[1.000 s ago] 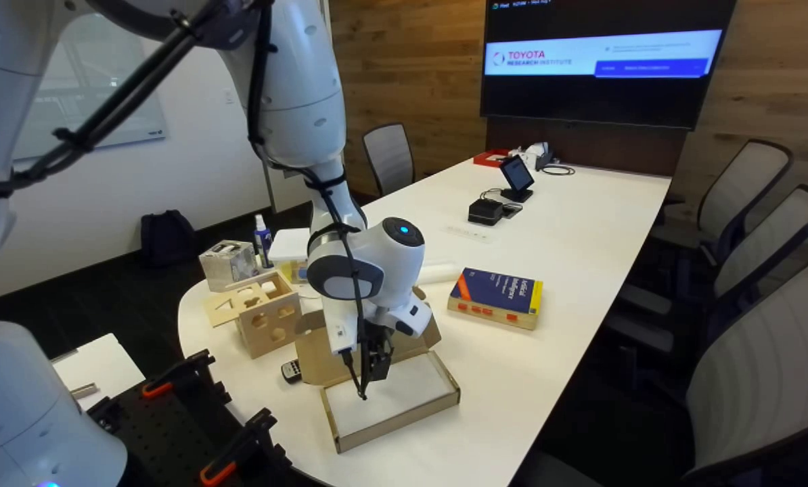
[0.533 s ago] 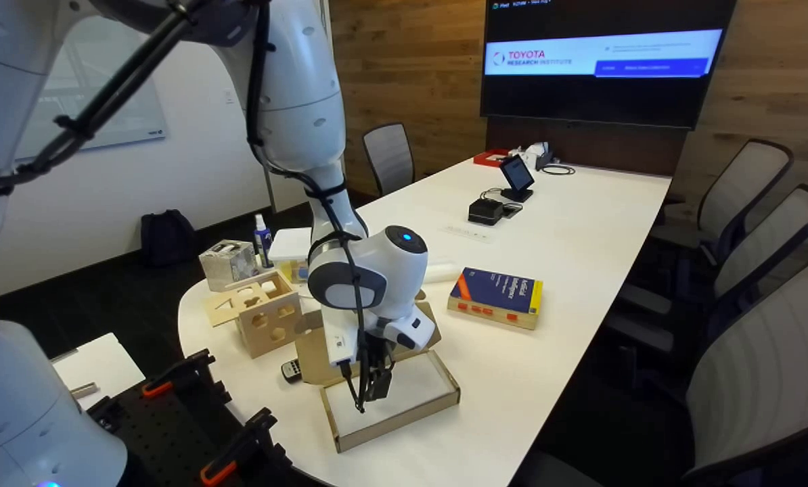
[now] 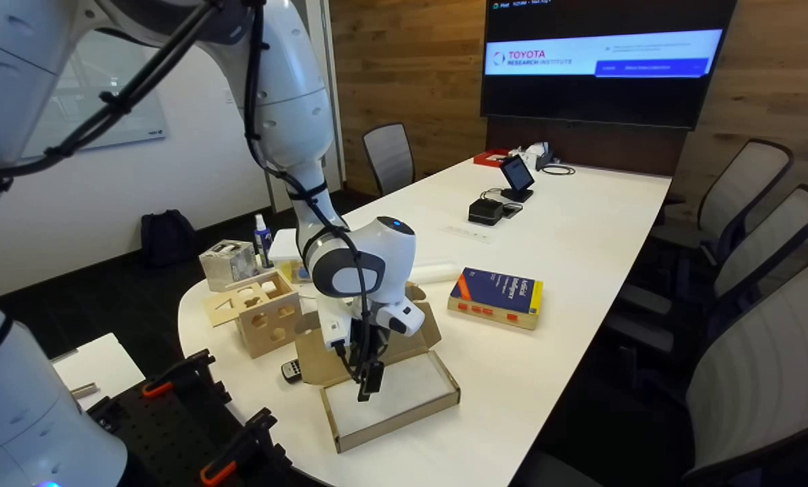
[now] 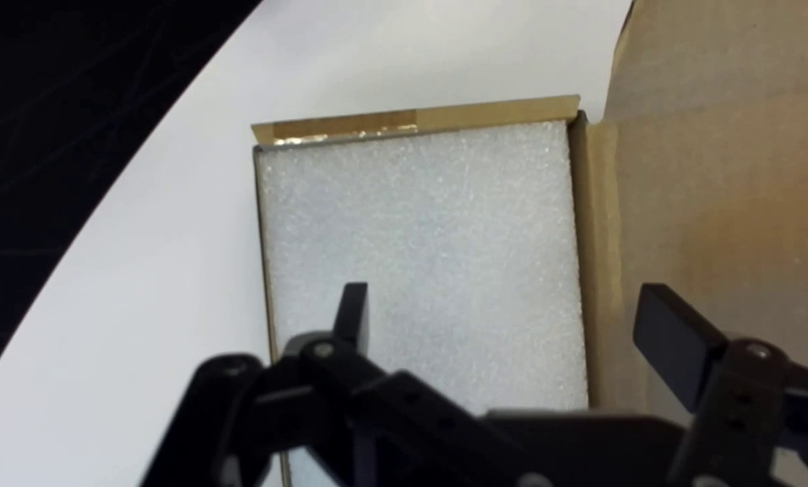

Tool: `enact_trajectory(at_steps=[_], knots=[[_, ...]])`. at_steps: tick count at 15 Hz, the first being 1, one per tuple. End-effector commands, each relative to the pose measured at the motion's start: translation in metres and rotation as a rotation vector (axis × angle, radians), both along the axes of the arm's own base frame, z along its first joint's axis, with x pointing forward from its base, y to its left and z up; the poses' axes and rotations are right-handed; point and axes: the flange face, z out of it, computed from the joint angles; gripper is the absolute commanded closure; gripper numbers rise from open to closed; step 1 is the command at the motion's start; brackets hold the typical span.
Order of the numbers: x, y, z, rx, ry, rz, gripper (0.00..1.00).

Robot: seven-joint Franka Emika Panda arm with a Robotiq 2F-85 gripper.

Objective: Remove the white paper from the box and put it on the table

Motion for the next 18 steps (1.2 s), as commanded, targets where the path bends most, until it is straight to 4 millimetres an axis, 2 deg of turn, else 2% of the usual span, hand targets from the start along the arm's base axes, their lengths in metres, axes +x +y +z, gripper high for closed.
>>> enact_trajectory(at_steps=[1, 11, 18], knots=[[0.011, 0.005, -0.001, -0.055, 0.062, -0.015, 0.0], [0.018, 0.003, -0.026, -0.09, 0.133, -0.024, 0.0], [0.024, 0.006, -0.035, -0.108, 0.159, -0.005, 0.0]])
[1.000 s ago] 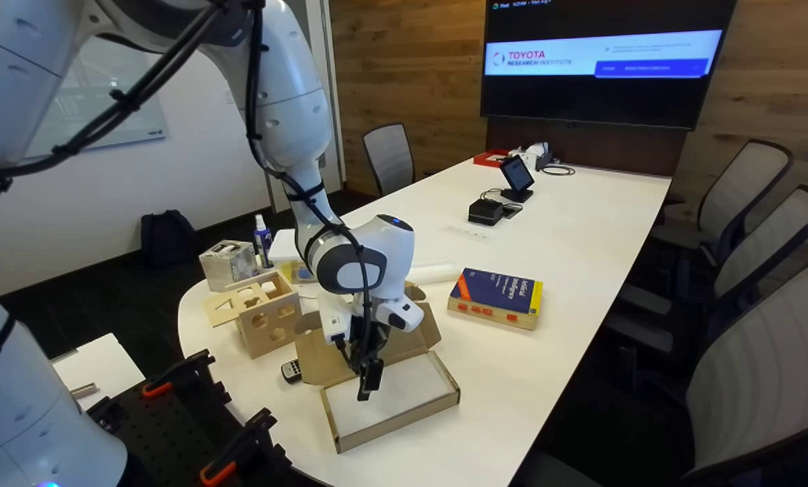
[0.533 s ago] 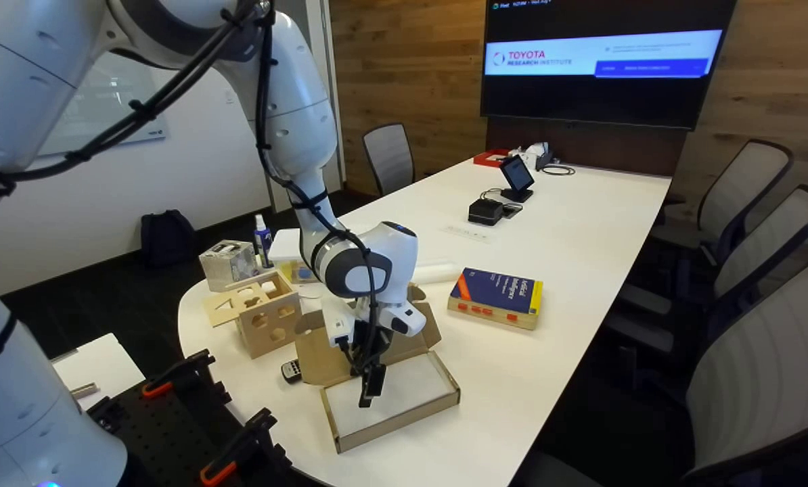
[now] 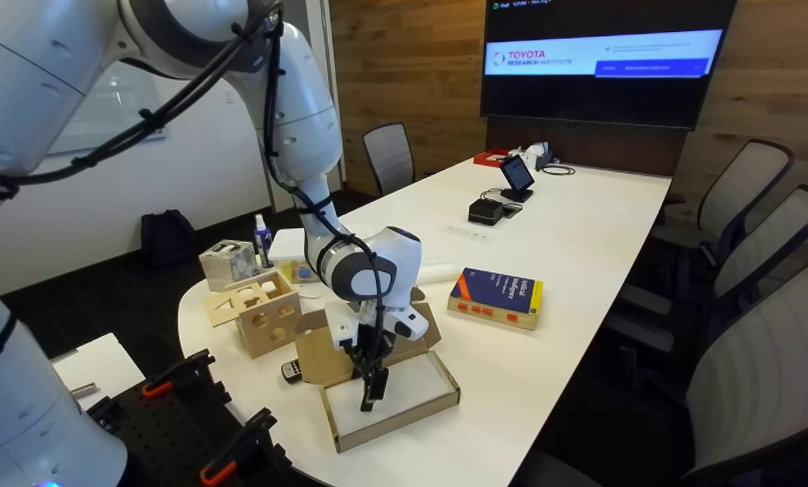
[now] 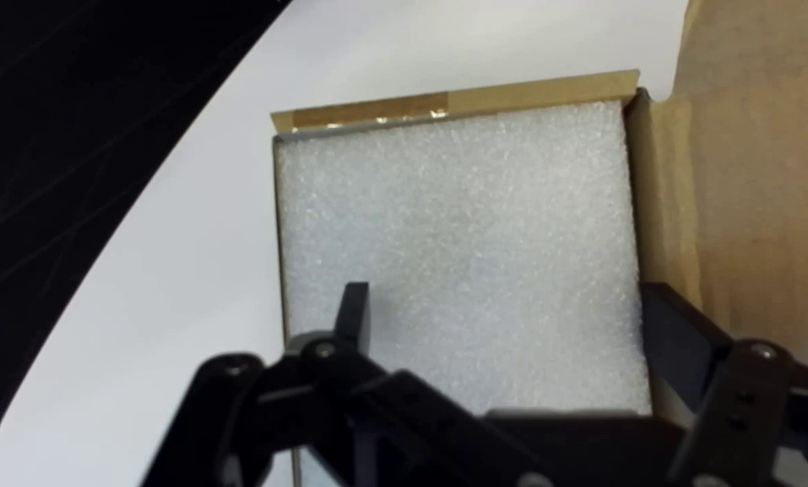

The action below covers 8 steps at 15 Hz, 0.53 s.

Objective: Remove the white paper from the box and put it on the table

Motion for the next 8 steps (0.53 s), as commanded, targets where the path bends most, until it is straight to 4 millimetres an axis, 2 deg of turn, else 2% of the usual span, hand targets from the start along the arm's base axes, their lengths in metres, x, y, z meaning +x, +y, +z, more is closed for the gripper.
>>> enact_trajectory(at_steps=[1, 6, 7, 8], knots=[[0.009, 0.007, -0.006, -0.047, 0.045, 0.008, 0.0], [0.017, 0.022, -0.013, -0.086, 0.085, 0.051, 0.0], [0.019, 0.025, -0.014, -0.086, 0.087, 0.061, 0.09], [0.021, 0.028, -0.016, -0.092, 0.089, 0.066, 0.28]])
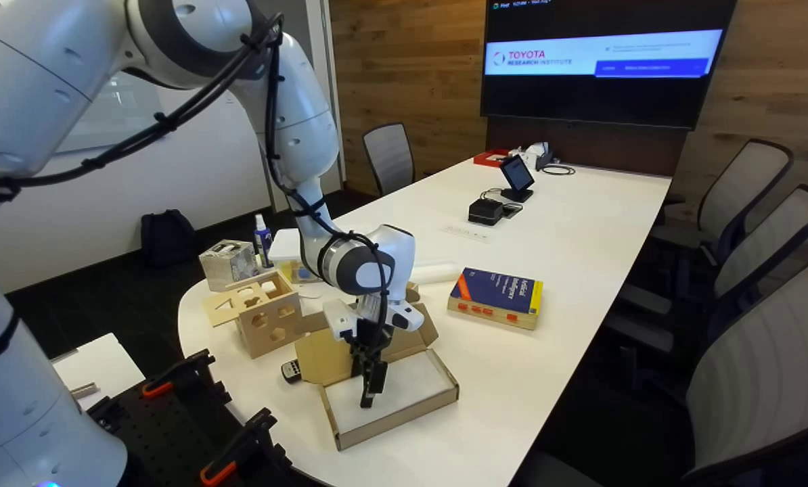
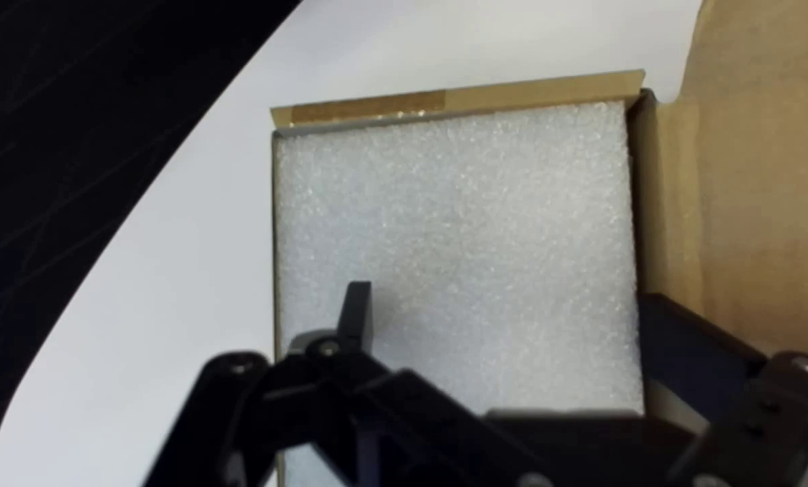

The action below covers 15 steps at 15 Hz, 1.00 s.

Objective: Remove the white paper from the box and put it on the table

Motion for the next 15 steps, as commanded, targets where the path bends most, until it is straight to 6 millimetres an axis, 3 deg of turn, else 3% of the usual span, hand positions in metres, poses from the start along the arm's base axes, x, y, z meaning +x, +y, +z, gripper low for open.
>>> enact_trajectory(at_steps=[1, 10, 11, 15], knots=[[0.0093, 0.0102, -0.008, -0.033, 0.031, 0.019, 0.34], [0.0145, 0.0118, -0.0084, -0.034, 0.05, 0.044, 0.96], [0.0146, 0.0107, -0.008, -0.035, 0.051, 0.045, 1.0], [0.0145, 0.0088, -0.0048, -0.022, 0.04, 0.044, 0.99]])
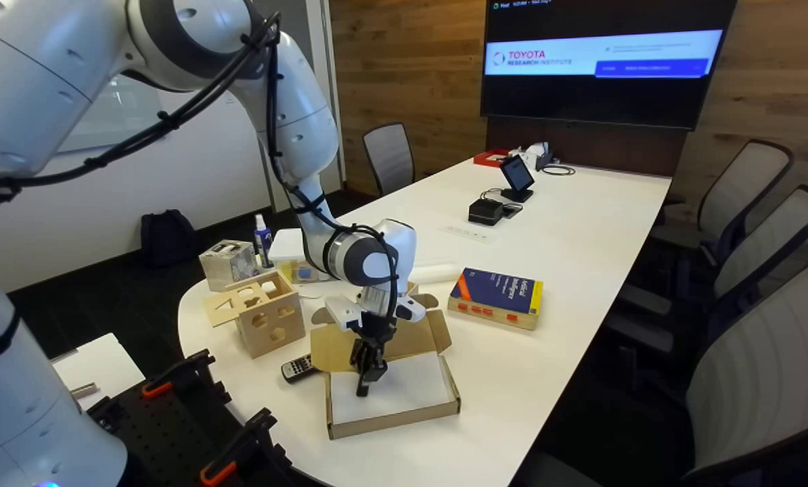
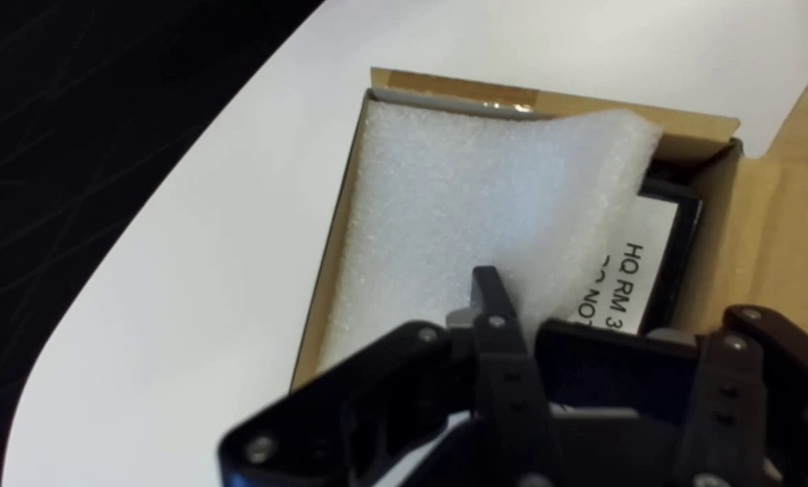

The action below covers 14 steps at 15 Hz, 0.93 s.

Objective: Remove the white paper from the box and put it on the table

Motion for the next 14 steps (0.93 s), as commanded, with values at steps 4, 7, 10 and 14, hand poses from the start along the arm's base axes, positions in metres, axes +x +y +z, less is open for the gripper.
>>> enact_trajectory(at_steps=[4, 7, 10, 14], knots=[[-0.002, -0.005, 0.025, 0.045, -0.065, -0.024, 1.0], [-0.008, -0.014, 0.063, 0.067, -0.13, -0.024, 1.0], [-0.017, -0.026, 0.11, 0.081, -0.212, -0.007, 1.0], [-0.03, -0.039, 0.173, 0.066, -0.348, -0.027, 1.0]])
